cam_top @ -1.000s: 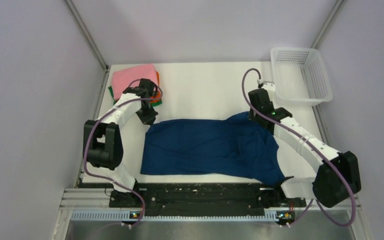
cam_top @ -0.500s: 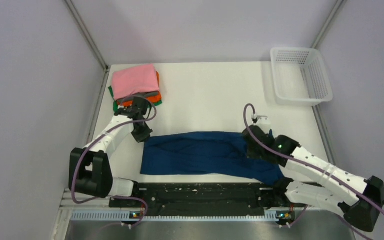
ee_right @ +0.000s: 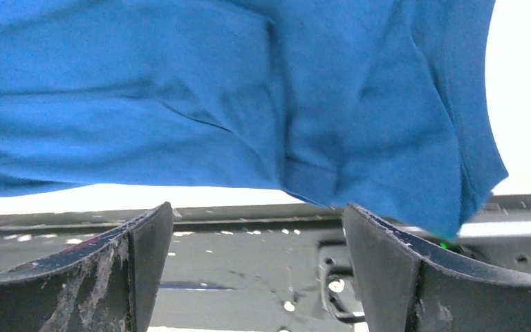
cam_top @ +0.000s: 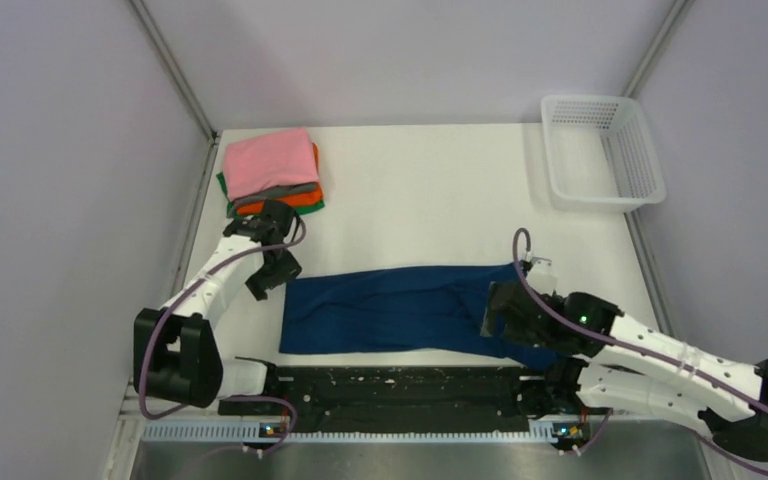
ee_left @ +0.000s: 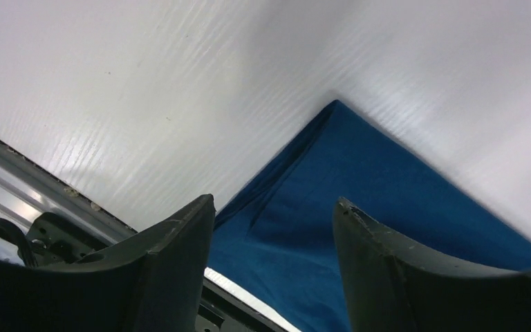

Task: Fold and stack the t-shirts
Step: Fold the other side of the tshirt into a rectangle

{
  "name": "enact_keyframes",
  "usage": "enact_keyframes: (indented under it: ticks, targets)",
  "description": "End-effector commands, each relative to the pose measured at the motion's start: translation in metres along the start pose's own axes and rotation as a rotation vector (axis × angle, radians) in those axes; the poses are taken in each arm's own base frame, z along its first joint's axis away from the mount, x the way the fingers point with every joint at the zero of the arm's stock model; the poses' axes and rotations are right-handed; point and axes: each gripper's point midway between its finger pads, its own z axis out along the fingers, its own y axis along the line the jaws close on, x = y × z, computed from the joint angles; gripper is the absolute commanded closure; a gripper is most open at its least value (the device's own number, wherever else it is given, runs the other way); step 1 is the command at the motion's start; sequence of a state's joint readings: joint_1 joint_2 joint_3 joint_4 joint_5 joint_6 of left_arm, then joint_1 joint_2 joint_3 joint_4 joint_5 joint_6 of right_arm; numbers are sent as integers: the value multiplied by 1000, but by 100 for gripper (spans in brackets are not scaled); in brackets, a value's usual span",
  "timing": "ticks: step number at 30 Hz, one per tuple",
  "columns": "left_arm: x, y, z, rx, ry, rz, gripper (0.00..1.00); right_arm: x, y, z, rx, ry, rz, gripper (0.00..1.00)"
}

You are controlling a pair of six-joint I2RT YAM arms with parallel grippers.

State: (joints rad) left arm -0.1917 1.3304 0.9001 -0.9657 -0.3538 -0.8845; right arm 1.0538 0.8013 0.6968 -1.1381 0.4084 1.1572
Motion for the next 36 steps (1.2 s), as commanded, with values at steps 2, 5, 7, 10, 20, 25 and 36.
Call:
enact_keyframes:
  ticks: [2, 5, 7, 10, 20, 25, 36]
  targets:
    - [-22, -23, -48, 178, -43, -34, 27, -58, 39, -28, -212, -244, 14, 2]
    - [-14, -50, -62, 372, -9, 5, 16, -72, 54, -20, -244, -274, -16, 1]
    - [2, -73, -67, 517, 55, 44, 12, -81, 58, -1, -226, -260, -21, 1]
    - [28, -100, -61, 636, 166, 100, 11, -99, 61, 32, -238, -239, -10, 1]
    - [66, -89, 5, 418, 264, 155, 11, -103, 70, 103, -167, -155, -193, 4]
    - [70, -75, 21, 324, 268, 156, 10, -75, 81, 103, -265, -40, -211, 8]
    - [63, -79, 21, 321, 247, 152, 10, 37, 147, 7, -699, 232, -354, 6]
